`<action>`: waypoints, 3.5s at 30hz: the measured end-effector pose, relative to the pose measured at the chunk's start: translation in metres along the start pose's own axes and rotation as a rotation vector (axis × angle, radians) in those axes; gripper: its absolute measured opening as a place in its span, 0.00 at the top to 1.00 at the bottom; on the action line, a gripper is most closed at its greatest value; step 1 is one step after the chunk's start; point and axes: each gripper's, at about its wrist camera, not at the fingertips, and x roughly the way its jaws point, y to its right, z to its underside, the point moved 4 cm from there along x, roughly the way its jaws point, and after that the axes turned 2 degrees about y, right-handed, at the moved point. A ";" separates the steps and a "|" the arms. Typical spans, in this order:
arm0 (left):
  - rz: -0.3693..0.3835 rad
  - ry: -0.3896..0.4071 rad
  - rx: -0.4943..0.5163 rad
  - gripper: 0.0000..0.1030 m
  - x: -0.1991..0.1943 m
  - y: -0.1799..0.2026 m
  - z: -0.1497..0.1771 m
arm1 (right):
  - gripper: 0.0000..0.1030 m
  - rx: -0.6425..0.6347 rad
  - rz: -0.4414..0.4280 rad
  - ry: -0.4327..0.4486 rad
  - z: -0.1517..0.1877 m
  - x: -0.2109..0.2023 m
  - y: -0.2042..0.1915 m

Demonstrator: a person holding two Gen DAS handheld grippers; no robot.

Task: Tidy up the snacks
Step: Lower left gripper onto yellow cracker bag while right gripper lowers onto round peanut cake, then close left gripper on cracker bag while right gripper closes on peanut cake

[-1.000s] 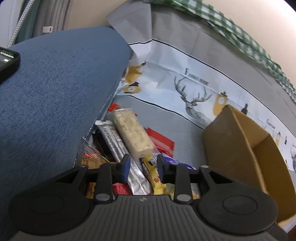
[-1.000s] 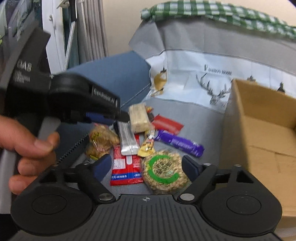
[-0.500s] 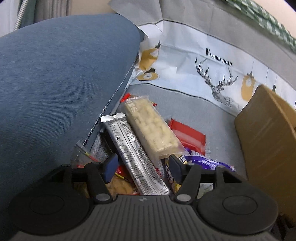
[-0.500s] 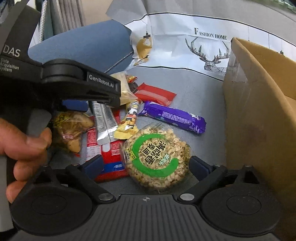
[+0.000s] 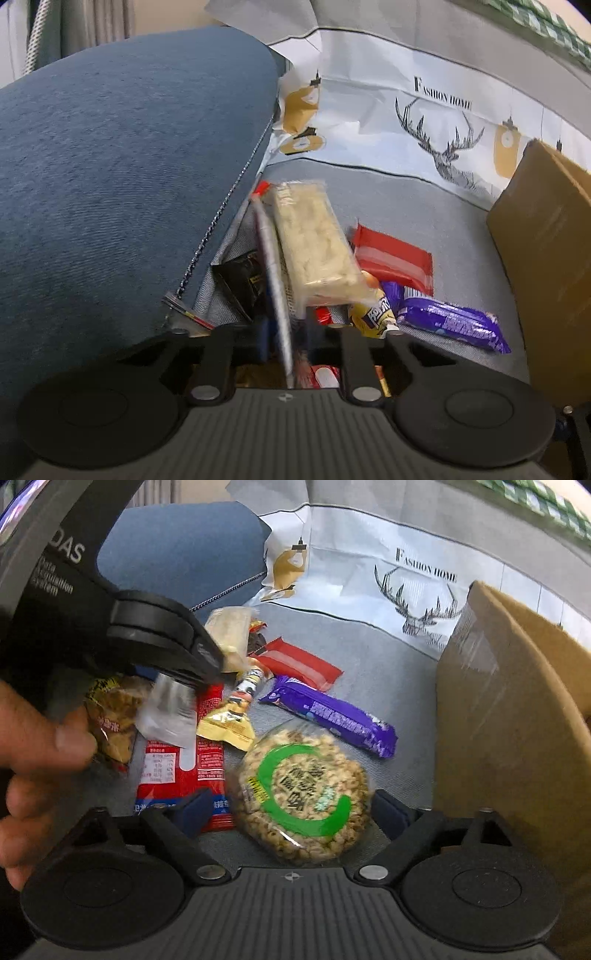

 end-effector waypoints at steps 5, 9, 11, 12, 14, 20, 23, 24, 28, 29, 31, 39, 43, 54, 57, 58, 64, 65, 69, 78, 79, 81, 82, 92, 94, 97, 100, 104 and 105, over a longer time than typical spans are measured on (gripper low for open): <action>0.014 0.032 -0.047 0.90 -0.009 -0.005 -0.001 | 0.39 -0.100 -0.007 0.045 0.002 -0.013 -0.009; 0.067 0.090 -0.086 0.91 -0.029 -0.009 -0.005 | 0.74 -0.176 -0.026 0.083 0.002 -0.029 -0.018; 0.100 0.107 -0.098 0.92 -0.037 -0.009 -0.006 | 0.89 -0.188 -0.037 0.072 0.006 -0.031 -0.018; 0.120 0.108 -0.107 0.92 -0.041 -0.010 -0.005 | 0.90 -0.194 -0.033 0.074 0.008 -0.033 -0.018; 0.174 0.088 -0.125 0.92 -0.049 -0.011 -0.005 | 0.90 -0.181 -0.041 0.073 0.010 -0.036 -0.016; 0.305 -0.052 -0.055 0.92 -0.078 -0.014 0.003 | 0.86 -0.055 -0.092 0.064 0.010 -0.049 -0.006; 0.303 -0.102 -0.023 0.92 -0.085 -0.016 0.010 | 0.33 0.029 -0.076 0.080 0.006 -0.051 0.002; 0.298 -0.111 -0.031 0.91 -0.086 -0.017 0.013 | 0.24 0.051 -0.068 0.086 0.004 -0.051 0.004; 0.300 -0.132 -0.046 0.90 -0.081 -0.019 0.014 | 0.22 0.086 -0.074 0.068 0.003 -0.043 0.005; 0.301 -0.148 -0.056 0.90 -0.078 -0.019 0.014 | 0.20 0.089 -0.076 0.061 0.003 -0.041 0.004; 0.296 -0.177 -0.065 0.90 -0.070 -0.018 0.014 | 0.17 0.123 -0.099 0.031 0.004 -0.034 0.005; 0.288 -0.200 0.000 0.68 -0.063 -0.006 0.015 | 0.04 0.239 -0.119 0.014 -0.002 -0.016 0.007; 0.280 -0.214 -0.013 0.67 -0.060 -0.009 0.016 | 0.01 0.248 -0.109 0.021 -0.005 -0.011 0.007; 0.256 -0.203 -0.033 0.65 -0.062 -0.012 0.015 | 0.19 0.195 0.024 0.039 -0.008 -0.003 0.008; 0.248 -0.200 -0.028 0.65 -0.062 -0.010 0.015 | 0.39 0.182 0.048 0.061 -0.007 -0.005 0.012; 0.247 -0.199 -0.027 0.65 -0.062 -0.009 0.016 | 0.40 0.183 0.043 0.065 -0.007 -0.006 0.013; 0.239 -0.189 -0.017 0.65 -0.063 -0.008 0.016 | 0.94 0.059 0.026 0.107 -0.006 -0.014 -0.002; 0.237 -0.186 -0.019 0.65 -0.064 -0.009 0.016 | 0.95 0.048 0.026 0.110 -0.005 -0.014 -0.003; 0.237 -0.175 -0.038 0.64 -0.066 -0.013 0.015 | 1.00 0.044 -0.002 0.115 -0.003 -0.017 -0.003; 0.248 -0.169 -0.055 0.63 -0.067 -0.017 0.013 | 1.00 -0.078 -0.062 0.176 -0.004 -0.043 -0.025; 0.250 -0.167 -0.056 0.63 -0.068 -0.017 0.013 | 1.00 -0.081 -0.073 0.177 -0.004 -0.047 -0.027; 0.252 -0.164 -0.061 0.63 -0.069 -0.017 0.014 | 1.00 -0.098 -0.101 0.176 -0.004 -0.057 -0.031; 0.253 -0.162 -0.066 0.63 -0.070 -0.018 0.014 | 1.00 -0.109 -0.118 0.168 -0.003 -0.062 -0.033; 0.262 -0.140 -0.053 0.61 -0.076 -0.014 0.014 | 0.18 0.256 -0.039 0.093 0.012 -0.065 0.000; 0.269 -0.137 -0.059 0.61 -0.075 -0.014 0.014 | 0.17 0.397 -0.054 0.098 0.012 -0.063 0.009; 0.272 -0.137 -0.072 0.60 -0.075 -0.017 0.014 | 0.10 0.528 -0.039 0.104 0.012 -0.057 0.012; 0.284 -0.129 -0.077 0.60 -0.075 -0.018 0.013 | 0.07 0.584 0.001 0.100 0.009 -0.044 0.011; 0.267 -0.103 -0.115 0.60 -0.076 -0.023 0.012 | 0.04 0.665 0.038 0.073 0.004 -0.020 0.020; 0.243 -0.082 -0.133 0.60 -0.078 -0.026 0.011 | 0.04 0.681 0.051 0.065 0.003 -0.014 0.022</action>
